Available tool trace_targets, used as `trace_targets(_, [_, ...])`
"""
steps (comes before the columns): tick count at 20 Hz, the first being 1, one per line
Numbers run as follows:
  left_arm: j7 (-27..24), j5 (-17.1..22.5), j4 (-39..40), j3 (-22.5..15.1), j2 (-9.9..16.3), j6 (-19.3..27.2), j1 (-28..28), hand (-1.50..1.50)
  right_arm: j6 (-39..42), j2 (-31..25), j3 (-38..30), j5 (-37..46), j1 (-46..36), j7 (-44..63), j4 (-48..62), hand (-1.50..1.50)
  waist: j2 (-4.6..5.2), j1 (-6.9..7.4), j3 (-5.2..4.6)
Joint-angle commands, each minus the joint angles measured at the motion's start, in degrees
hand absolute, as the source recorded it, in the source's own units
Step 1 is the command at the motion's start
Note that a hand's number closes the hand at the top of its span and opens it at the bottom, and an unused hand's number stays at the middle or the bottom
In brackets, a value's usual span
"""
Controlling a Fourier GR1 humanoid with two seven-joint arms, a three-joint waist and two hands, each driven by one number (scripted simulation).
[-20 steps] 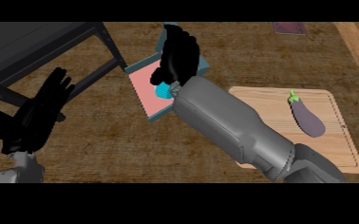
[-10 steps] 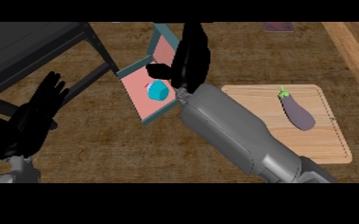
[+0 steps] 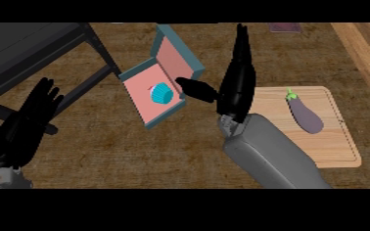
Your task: Pick the cupcake from the cutting board and place it in the cardboard box
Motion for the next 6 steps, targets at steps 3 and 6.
trace_targets(3, [1.4,0.8,-4.5,-0.6,-1.0,-0.5,2.5,0.00,4.6,-4.7,-0.9,2.0,12.8,-1.3,-16.5,-1.50,0.19,0.62,-0.02])
trace_targets(6, [-0.9,-0.5,0.9,0.1,-0.6,-0.5,-0.4,0.00,6.5,-5.6,-1.1,0.5,16.2,-4.0,-18.5,-1.50,0.34,0.63,-0.03])
